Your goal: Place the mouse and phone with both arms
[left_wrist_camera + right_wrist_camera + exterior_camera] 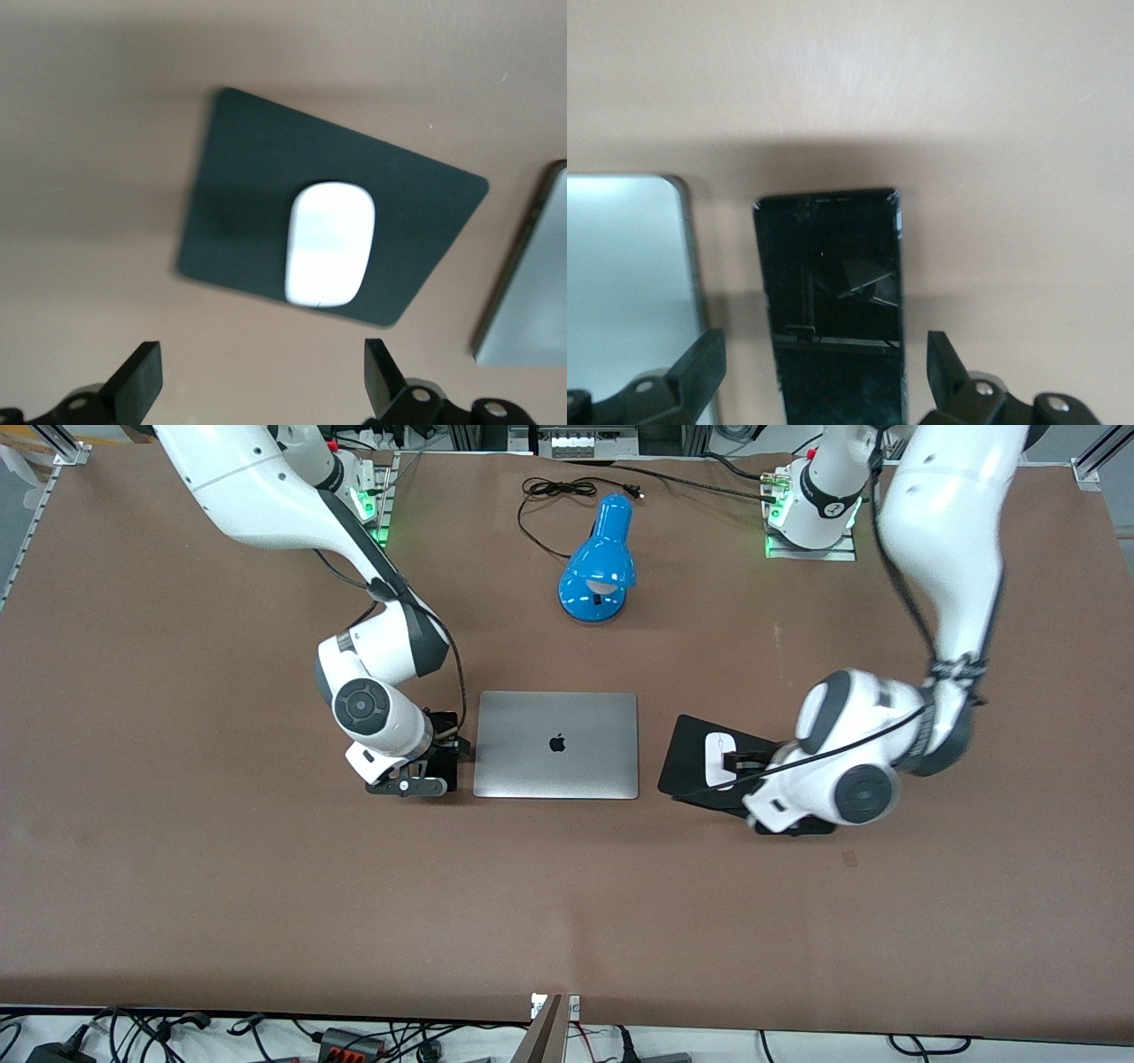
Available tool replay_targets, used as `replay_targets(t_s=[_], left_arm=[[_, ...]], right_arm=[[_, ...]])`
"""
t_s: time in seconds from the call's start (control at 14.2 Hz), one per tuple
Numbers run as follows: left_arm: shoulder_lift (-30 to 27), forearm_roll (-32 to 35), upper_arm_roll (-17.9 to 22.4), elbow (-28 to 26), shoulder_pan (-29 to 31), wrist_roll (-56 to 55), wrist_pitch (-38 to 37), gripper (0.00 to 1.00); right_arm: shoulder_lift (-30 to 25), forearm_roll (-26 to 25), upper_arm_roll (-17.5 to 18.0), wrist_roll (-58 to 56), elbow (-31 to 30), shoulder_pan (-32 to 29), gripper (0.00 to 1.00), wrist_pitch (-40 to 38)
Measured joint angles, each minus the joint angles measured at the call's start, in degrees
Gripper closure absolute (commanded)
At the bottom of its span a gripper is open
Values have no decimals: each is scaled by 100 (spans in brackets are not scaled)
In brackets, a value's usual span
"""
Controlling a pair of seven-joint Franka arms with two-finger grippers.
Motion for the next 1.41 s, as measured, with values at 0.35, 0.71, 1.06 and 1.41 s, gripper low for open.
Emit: replay_targets(t_s=[0.35,0.71,1.06,1.41], left_arm=[[-1284,0,4,62,854,41,-873,0],[-2201,-1,-49,71,879,41,-1351,0],[-2788,73,-396,-303,819,-50,-1435,0],[-3428,77,-401,-1454,833,-47,-643,0]], right_arm=[[-859,-2,-59,-125,1178,-404,0,-1937],[-914,-2,-102,-845,2259,-1102,0,-3036],[-1166,-3,-533,-1921,2545,-1499,0,-3138],[-1585,121,-961,-2750,2550,-1773,0,-3237]])
